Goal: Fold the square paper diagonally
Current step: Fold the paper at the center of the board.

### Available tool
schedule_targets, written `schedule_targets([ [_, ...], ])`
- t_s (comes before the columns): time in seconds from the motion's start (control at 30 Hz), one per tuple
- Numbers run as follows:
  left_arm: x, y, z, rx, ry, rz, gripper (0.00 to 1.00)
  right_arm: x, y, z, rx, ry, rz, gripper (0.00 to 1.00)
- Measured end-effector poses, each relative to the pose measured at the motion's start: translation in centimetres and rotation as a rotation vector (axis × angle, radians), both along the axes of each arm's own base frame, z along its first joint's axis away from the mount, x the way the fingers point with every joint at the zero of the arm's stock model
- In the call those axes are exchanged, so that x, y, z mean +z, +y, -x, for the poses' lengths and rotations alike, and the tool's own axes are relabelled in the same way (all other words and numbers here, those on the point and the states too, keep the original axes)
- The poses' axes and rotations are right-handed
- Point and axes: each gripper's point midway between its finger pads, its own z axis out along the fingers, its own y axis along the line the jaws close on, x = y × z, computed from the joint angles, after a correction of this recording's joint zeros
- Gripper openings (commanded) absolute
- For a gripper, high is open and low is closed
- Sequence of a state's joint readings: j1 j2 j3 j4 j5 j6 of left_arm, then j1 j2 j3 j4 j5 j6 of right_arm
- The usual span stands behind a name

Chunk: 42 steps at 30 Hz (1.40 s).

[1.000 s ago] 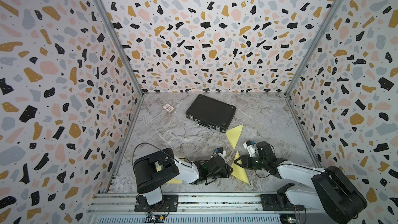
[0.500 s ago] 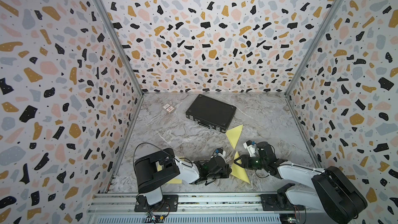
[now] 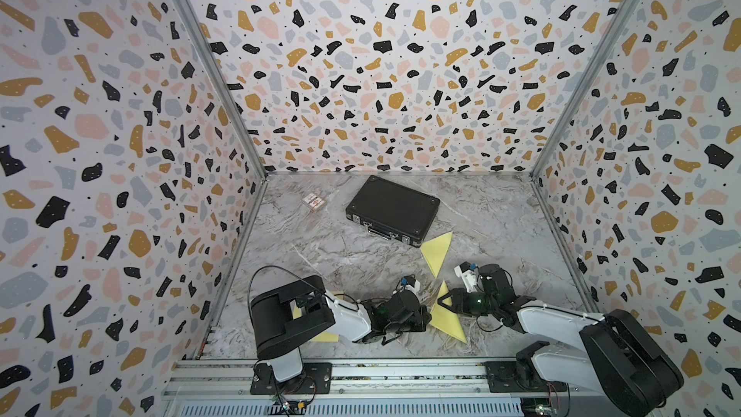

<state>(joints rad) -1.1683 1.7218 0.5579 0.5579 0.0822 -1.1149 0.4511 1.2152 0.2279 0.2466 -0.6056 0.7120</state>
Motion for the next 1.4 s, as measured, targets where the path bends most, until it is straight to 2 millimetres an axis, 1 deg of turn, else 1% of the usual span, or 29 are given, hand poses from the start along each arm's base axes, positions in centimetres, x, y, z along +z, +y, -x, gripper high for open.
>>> schedule_targets([
  [0.1, 0.0, -0.06, 0.02, -0.002, 0.001, 0.003, 0.0, -0.07, -0.18, 0.08, 0.0, -0.002, 0.004, 0.32],
  [0.17, 0.0, -0.12, 0.03, -0.004, 0.001, 0.006, 0.0, -0.08, -0.21, 0.08, 0.001, -0.005, 0.005, 0.28],
  [0.37, -0.01, -0.16, 0.04, -0.004, 0.001, 0.008, 0.0, -0.37, -0.38, 0.09, 0.0, -0.006, 0.016, 0.24],
  [0.67, 0.25, -0.49, -0.02, -0.007, -0.004, 0.029, 0.22, -0.65, -0.47, -0.26, -0.01, -0.013, 0.025, 0.21],
  [0.83, 0.5, -0.7, 0.02, -0.013, -0.006, 0.041, 0.26, -0.65, -0.5, -0.34, -0.013, -0.019, 0.026, 0.23],
  [1.0, 0.54, -0.84, 0.02, -0.016, -0.007, 0.048, 0.27, -0.55, -0.48, -0.37, -0.013, -0.031, 0.021, 0.26],
  [1.17, 0.55, -0.95, 0.01, -0.017, -0.008, 0.053, 0.27, -0.5, -0.47, -0.39, -0.013, -0.036, 0.018, 0.26],
  [1.23, 0.53, -0.94, 0.01, -0.018, -0.008, 0.053, 0.24, -0.54, -0.47, -0.39, -0.013, -0.035, 0.018, 0.26],
  [1.4, 0.21, -0.82, 0.05, -0.017, -0.004, 0.043, 0.12, -0.56, -0.27, -0.56, -0.008, -0.043, 0.013, 0.27],
])
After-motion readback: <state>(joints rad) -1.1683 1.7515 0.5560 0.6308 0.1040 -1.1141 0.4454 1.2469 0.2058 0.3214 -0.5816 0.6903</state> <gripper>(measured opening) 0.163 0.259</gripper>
